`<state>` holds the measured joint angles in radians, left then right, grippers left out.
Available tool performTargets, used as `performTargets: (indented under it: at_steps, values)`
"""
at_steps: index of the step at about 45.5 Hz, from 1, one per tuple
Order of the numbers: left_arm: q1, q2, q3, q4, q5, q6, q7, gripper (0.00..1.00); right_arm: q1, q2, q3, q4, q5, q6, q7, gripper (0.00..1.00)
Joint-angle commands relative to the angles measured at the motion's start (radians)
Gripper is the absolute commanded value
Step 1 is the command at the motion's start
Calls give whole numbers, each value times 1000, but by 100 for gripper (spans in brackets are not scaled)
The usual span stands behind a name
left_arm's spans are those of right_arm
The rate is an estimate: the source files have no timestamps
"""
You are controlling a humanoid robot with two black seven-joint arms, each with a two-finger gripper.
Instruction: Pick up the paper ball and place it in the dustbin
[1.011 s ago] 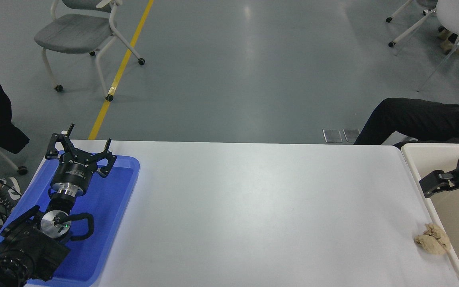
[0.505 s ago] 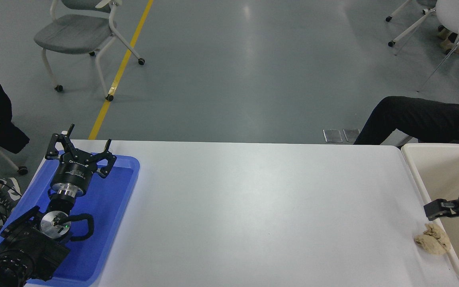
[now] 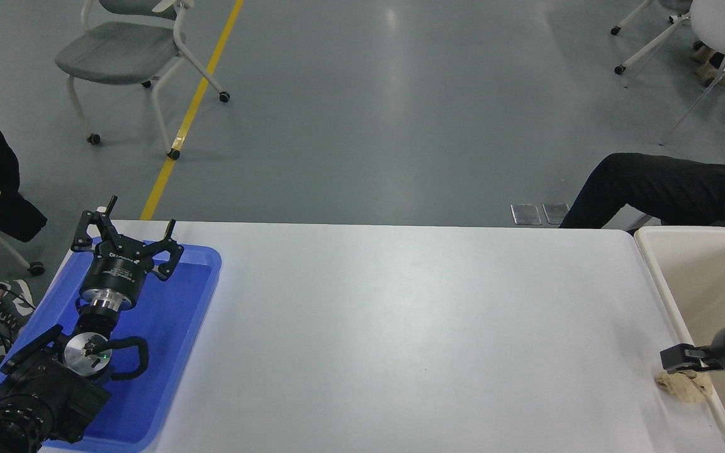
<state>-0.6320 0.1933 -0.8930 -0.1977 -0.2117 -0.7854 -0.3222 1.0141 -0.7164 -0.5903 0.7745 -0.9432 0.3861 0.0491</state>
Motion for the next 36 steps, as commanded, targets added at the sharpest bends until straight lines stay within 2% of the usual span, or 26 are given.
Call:
performTargets:
  at_steps: [1, 18, 22, 24, 26, 27, 30, 36]
  values:
    - [0, 0, 0, 0, 0, 0, 0, 100, -65, 11, 60, -34, 1, -23, -2, 100]
    - [0, 0, -1, 0, 0, 0, 0, 100, -127, 37, 72, -87, 4, -96, -2, 100]
    - [0, 0, -1, 0, 0, 0, 0, 100, -129, 37, 87, -95, 9, -102, -2, 95]
    - [0, 0, 0, 3, 0, 0, 0, 100, -134, 37, 92, -96, 9, -104, -2, 85]
    - [0, 0, 0, 0, 0, 0, 0, 100, -140, 37, 99, -96, 9, -104, -2, 67]
    - [0, 0, 0, 0, 0, 0, 0, 100, -141, 37, 103, -96, 11, -104, -2, 62]
    - [0, 0, 0, 3, 0, 0, 0, 100, -143, 37, 106, -95, 9, -99, -2, 55]
    - [0, 0, 0, 0, 0, 0, 0, 100, -147, 37, 107, -93, 11, -99, -2, 28]
